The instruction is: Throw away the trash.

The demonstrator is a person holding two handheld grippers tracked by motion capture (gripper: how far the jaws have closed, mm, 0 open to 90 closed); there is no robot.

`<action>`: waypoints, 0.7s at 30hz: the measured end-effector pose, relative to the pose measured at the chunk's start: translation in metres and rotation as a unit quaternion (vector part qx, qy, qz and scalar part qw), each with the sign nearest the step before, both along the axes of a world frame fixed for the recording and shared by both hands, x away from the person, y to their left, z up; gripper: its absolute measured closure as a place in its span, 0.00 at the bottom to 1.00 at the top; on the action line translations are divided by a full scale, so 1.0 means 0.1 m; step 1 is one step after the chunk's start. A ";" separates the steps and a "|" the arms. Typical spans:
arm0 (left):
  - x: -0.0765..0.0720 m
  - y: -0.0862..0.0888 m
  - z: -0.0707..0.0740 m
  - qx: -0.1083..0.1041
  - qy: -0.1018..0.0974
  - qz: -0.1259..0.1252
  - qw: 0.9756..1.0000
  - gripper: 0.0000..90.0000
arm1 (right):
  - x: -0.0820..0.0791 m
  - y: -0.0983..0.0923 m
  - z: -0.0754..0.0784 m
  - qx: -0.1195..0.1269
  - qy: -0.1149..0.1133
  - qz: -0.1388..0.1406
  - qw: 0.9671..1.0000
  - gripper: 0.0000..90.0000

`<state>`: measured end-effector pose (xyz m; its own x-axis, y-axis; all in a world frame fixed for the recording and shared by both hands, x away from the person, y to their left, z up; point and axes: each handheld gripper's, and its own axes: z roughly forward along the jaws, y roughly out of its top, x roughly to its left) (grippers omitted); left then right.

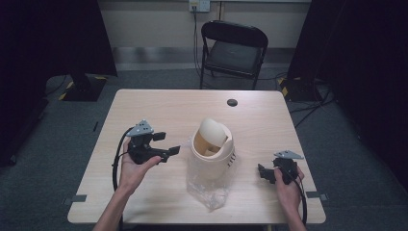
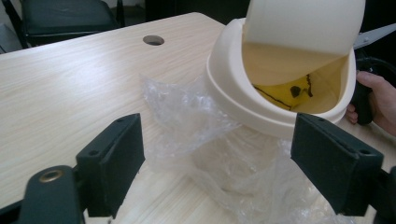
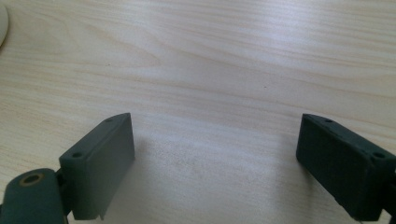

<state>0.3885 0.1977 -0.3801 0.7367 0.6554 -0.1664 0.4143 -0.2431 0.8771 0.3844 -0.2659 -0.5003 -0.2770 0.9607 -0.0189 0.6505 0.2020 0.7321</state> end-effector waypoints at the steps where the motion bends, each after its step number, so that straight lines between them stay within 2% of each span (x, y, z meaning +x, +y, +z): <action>1: 0.00 0.00 0.00 0.000 0.000 0.000 1.000 0.18 | 0.00 0.00 0.00 0.000 0.000 0.000 1.000 0.12; 4: -0.02 0.13 -0.04 -0.016 0.008 0.011 1.000 0.18 | 0.00 0.00 0.00 0.000 0.000 0.000 1.000 0.12; 9: -0.06 0.25 -0.09 -0.022 0.005 0.027 0.999 0.18 | 0.00 0.00 0.00 0.000 0.000 0.000 1.000 0.12; 12: -0.09 0.34 -0.12 -0.016 -0.001 0.041 0.999 0.18 | 0.00 0.00 0.00 0.000 0.000 0.000 1.000 0.12; 15: -0.10 0.44 -0.16 -0.017 0.006 0.050 0.999 0.18 | 0.00 0.00 0.00 0.000 0.000 0.000 1.000 0.12; 17: -0.12 0.54 -0.22 0.000 0.012 0.069 0.998 0.18 | 0.00 0.00 0.00 0.000 0.000 0.000 1.000 0.12; 19: -0.13 0.58 -0.24 0.001 0.014 0.076 0.997 0.18 | 0.00 0.00 0.00 0.000 0.000 0.000 1.000 0.12; 21: -0.15 0.65 -0.30 -0.009 0.021 0.086 0.996 0.18 | 0.00 0.00 0.00 0.000 0.000 0.000 1.000 0.12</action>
<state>0.3734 0.2626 -0.4098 0.6053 0.7684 -0.2080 0.4858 -0.1496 0.8612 0.3843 -0.2659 -0.5003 -0.2766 0.9608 -0.0189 0.6507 0.2017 0.7320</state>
